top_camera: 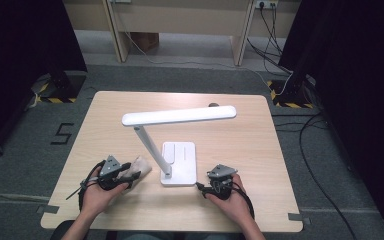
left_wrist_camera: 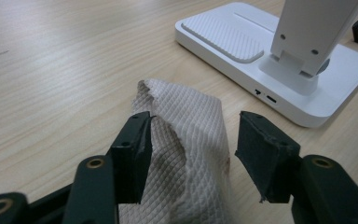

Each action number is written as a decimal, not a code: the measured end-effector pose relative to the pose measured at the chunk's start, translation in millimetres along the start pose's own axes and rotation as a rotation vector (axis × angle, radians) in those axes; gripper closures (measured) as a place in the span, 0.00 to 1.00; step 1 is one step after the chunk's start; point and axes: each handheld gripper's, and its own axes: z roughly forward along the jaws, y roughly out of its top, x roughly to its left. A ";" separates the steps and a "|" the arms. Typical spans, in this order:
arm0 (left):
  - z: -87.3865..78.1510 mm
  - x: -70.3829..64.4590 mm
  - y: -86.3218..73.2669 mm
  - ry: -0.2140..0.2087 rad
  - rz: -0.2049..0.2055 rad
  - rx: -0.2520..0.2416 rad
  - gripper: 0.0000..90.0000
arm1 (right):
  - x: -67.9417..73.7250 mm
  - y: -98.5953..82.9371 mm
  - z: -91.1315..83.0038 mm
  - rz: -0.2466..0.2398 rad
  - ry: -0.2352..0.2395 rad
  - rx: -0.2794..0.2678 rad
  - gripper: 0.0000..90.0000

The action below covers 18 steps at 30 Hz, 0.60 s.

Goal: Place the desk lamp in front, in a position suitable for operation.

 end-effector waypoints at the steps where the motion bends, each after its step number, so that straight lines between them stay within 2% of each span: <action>1: 0.3 1.1 -1.0 0.008 0.002 0.009 0.52 | 0.2 0.0 0.0 0.002 -0.001 0.000 0.44; 4: 2.4 4.2 -4.3 0.025 -0.004 0.045 0.53 | 0.2 0.1 0.0 0.001 -0.001 0.000 0.44; 5: 5.1 4.7 -6.6 0.004 -0.021 0.077 0.53 | 0.1 0.0 0.0 -0.001 -0.001 0.001 0.44; 8: 8.4 3.8 -9.5 -0.002 -0.013 0.104 0.53 | 0.1 0.0 0.0 -0.001 -0.001 0.001 0.44; 12: 9.8 3.3 -9.5 -0.001 -0.015 0.113 0.54 | 0.2 0.1 0.0 0.001 -0.001 0.000 0.44; 18: 10.0 1.9 -9.7 -0.009 -0.025 0.113 0.67 | -0.9 0.6 0.4 0.002 -0.003 -0.002 0.47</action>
